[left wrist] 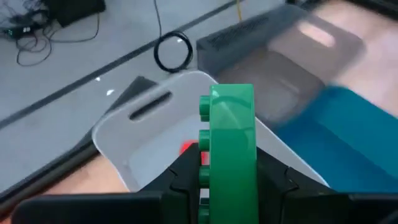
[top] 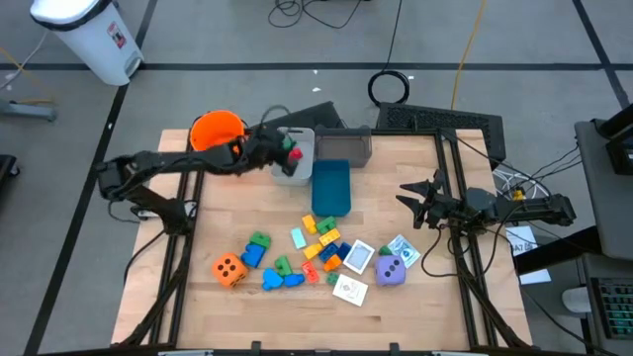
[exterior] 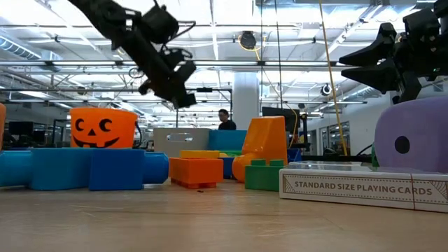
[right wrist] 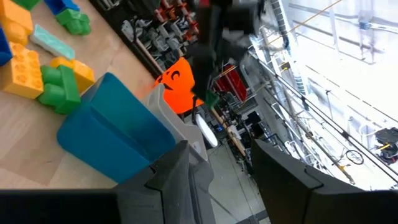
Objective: Pick & Place Toys
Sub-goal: Put the small green gamepiece into the white bin
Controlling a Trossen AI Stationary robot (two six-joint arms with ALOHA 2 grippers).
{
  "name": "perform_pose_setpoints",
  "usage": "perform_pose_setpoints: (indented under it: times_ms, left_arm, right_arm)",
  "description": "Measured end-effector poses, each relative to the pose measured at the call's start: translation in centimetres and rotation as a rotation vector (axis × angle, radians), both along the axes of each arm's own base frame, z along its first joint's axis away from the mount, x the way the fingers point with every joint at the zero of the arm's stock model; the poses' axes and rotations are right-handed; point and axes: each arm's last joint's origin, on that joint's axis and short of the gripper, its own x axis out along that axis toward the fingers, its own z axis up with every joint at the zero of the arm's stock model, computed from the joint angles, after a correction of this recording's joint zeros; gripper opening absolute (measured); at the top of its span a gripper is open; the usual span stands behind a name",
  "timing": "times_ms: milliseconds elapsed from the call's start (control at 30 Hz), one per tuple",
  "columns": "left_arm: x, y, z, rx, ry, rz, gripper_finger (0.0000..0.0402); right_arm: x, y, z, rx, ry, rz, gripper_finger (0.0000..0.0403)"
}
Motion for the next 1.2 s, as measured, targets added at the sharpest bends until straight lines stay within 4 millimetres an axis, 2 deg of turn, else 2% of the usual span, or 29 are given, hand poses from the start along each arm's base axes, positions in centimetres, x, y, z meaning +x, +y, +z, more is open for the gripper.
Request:
perform_pose_setpoints:
  times_ms: [100, 267, 400, 533, 767, 1000, 1200]
  left_arm:
    - [0.3, 2.0, -1.1, -0.033, -0.044, 0.009, 0.0096]
    - [0.5, 4.2, -4.1, -0.093, -0.011, 0.088, 0.0096]
    - [0.7, 5.2, -6.5, -0.136, 0.029, 0.13, 0.0096]
    - [1.0, 5.5, -8.0, -0.139, 0.058, 0.149, 0.0096]
    - [1.0, 5.7, -8.5, -0.116, 0.079, 0.187, 0.0096]
    - [1.3, 5.0, -7.2, -0.14, 0.026, 0.104, 0.0096]
    - [0.7, 4.8, -7.7, -0.103, 0.127, 0.197, 0.0096]
  right_arm:
    - [0.0, 0.0, -0.1, 0.0, 0.006, 0.001, 0.0169]
    - [0.0, 0.0, 0.0, 0.0, 0.002, 0.0, 0.0169]
    - [0.0, 0.0, 0.0, 0.0, 0.002, -0.001, 0.0169]
    - [0.0, 0.0, 0.0, 0.0, 0.002, 0.0, 0.0169]
    - [0.0, 0.0, 0.0, 0.0, 0.002, 0.0, 0.0169]
    - [0.0, 0.0, 0.0, 0.0, 0.002, 0.0, 0.0169]
    - [0.0, 0.0, 0.0, 0.0, 0.002, -0.001, 0.0169]
